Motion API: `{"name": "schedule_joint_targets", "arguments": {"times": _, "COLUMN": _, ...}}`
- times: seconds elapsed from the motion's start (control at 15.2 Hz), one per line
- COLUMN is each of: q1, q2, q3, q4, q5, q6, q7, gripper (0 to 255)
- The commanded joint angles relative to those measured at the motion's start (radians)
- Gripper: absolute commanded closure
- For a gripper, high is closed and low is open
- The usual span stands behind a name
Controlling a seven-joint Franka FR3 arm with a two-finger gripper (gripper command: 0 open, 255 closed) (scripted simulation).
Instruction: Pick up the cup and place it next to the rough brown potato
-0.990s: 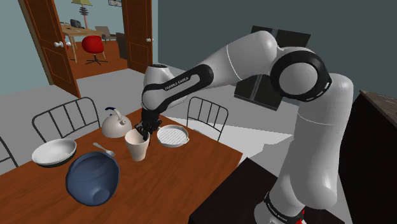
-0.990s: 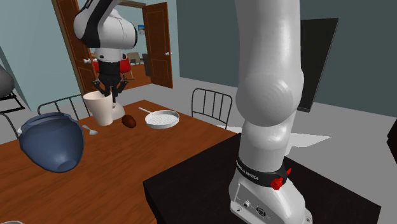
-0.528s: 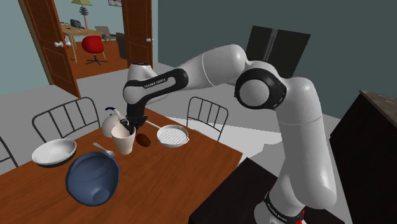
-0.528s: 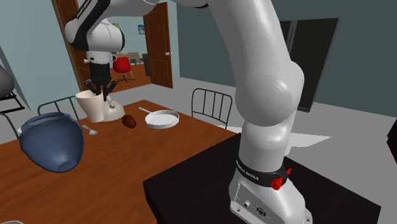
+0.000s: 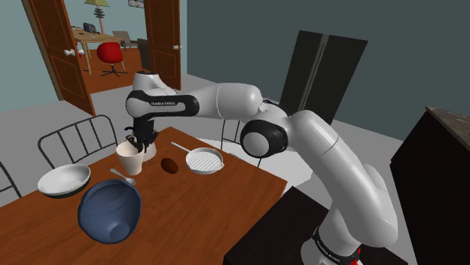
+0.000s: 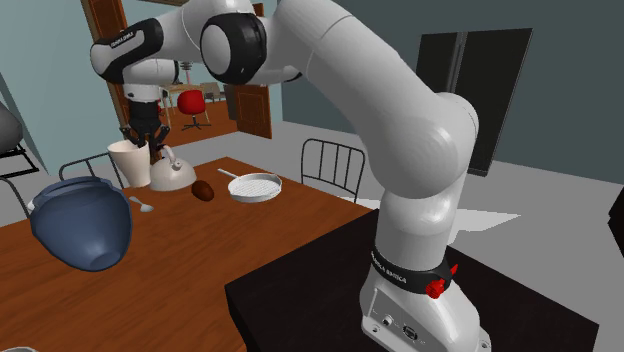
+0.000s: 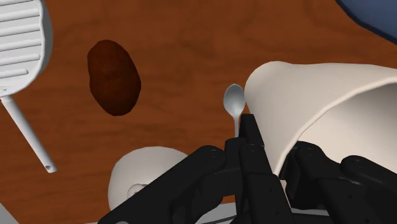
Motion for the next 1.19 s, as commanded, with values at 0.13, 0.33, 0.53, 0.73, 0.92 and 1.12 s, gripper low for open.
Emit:
{"name": "schedule_joint_targets", "arguments": {"times": 0.13, "q1": 0.0, "q2": 0.058, "q3": 0.001, "q4": 0.056, "q5": -0.001, "q6": 0.003, "q7": 0.0, "gripper": 255}}
{"name": "schedule_joint_targets", "arguments": {"times": 0.33, "q1": 0.0, "q2": 0.07, "q3": 0.001, "q4": 0.037, "q5": 0.0, "q6": 0.034, "q7": -0.004, "gripper": 255}}
{"name": "schedule_joint_targets", "arguments": {"times": 0.53, "q1": 0.0, "q2": 0.085, "q3": 0.002, "q4": 0.023, "q5": 0.001, "q6": 0.062, "q7": -0.007, "gripper": 255}}
{"name": "schedule_joint_targets", "arguments": {"times": 0.73, "q1": 0.0, "q2": 0.102, "q3": 0.002, "q4": 0.013, "q5": 0.002, "q6": 0.089, "q7": -0.01, "gripper": 255}}
{"name": "schedule_joint_targets", "arguments": {"times": 0.92, "q1": 0.001, "q2": 0.122, "q3": 0.003, "q4": 0.01, "q5": 0.003, "q6": 0.113, "q7": -0.013, "gripper": 255}}
{"name": "schedule_joint_targets", "arguments": {"times": 1.12, "q1": 0.001, "q2": 0.146, "q3": 0.003, "q4": 0.013, "q5": 0.004, "q6": 0.134, "q7": -0.015, "gripper": 255}}
